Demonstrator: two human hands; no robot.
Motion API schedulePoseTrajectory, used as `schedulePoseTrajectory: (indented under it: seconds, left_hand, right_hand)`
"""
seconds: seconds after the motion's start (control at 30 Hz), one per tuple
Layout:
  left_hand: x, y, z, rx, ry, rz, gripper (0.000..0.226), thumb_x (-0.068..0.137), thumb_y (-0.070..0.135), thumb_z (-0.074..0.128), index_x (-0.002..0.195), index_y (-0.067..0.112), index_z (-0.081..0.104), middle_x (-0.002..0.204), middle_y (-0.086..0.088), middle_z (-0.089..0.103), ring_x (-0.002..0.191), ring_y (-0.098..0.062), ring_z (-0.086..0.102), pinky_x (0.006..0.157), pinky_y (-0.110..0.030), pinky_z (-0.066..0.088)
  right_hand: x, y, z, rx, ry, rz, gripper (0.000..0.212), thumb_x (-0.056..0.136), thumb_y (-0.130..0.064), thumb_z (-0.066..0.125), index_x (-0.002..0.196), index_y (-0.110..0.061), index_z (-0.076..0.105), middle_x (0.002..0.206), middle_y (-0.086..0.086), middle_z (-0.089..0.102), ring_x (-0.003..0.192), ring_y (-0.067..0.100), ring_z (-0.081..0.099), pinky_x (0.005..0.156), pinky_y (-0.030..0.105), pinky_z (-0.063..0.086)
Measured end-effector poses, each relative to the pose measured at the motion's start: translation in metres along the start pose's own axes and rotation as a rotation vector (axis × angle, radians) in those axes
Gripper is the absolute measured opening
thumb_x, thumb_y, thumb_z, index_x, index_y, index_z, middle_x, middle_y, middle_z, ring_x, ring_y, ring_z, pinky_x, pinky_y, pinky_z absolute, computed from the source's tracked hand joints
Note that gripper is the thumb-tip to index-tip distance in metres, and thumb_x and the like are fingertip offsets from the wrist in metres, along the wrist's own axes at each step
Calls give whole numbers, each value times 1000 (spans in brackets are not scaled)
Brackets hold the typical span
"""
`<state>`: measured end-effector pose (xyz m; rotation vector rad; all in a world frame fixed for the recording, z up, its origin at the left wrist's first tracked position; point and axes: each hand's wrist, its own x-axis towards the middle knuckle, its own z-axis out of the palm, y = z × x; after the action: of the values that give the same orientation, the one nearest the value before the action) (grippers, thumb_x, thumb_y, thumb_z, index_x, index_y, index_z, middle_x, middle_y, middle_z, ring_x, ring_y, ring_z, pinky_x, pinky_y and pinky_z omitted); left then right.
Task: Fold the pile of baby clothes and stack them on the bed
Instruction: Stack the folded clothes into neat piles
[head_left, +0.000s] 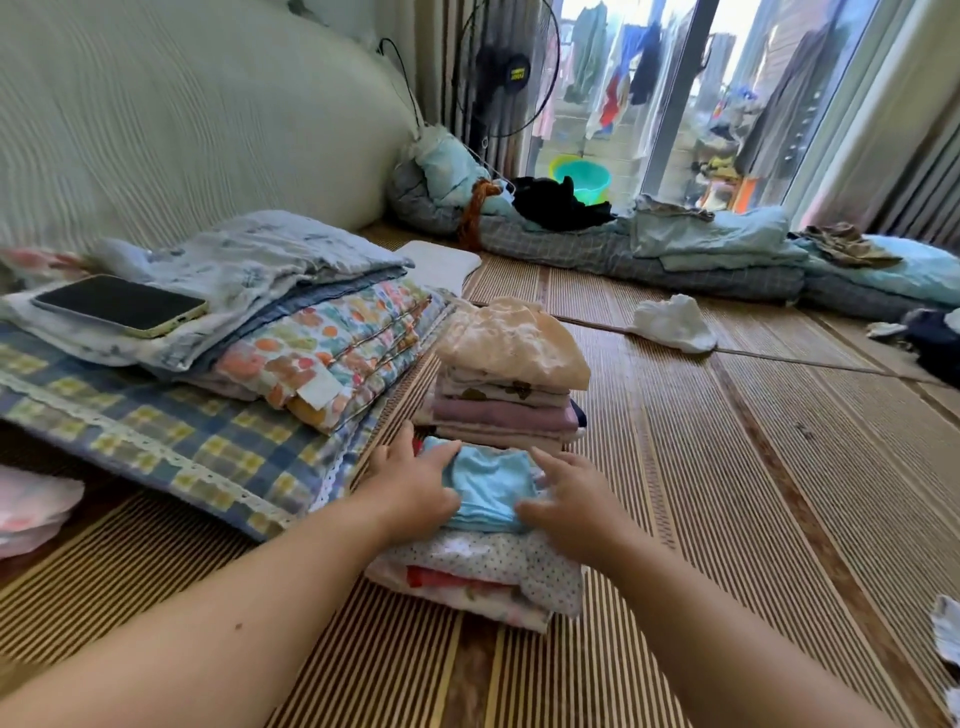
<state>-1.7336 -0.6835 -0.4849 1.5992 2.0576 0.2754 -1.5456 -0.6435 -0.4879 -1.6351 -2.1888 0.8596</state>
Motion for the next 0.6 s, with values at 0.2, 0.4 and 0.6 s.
schedulePoseTrajectory:
  seconds: [0.2, 0.4, 0.6]
  left_hand:
    - [-42, 55, 26, 80, 212, 284, 69, 90, 45, 47, 149, 44, 10, 159, 2, -14, 144, -26, -11, 115, -51, 3]
    - [-88, 150, 98, 167, 18, 599, 67, 89, 45, 53, 145, 51, 16, 160, 11, -6, 146, -19, -13, 115, -50, -3]
    - [-128, 253, 194, 273, -222, 790, 65, 88, 42, 58, 143, 48, 25, 161, 9, 3, 147, -22, -3, 117, -50, 4]
  right_hand:
    - [-59, 34, -41, -117, 255, -37, 75, 83, -53, 63, 147, -36, 29, 157, -1, 19, 145, 19, 15, 115, 43, 22]
    - [-148, 118, -98, -177, 372, 152, 71, 81, -47, 67, 144, -35, 36, 156, 1, 22, 144, 22, 20, 115, 47, 27]
    - [-234, 250, -152, -176, 263, 654, 118, 54, -65, 67, 152, -33, 8, 156, 7, 22, 142, 33, 22, 112, 50, 27]
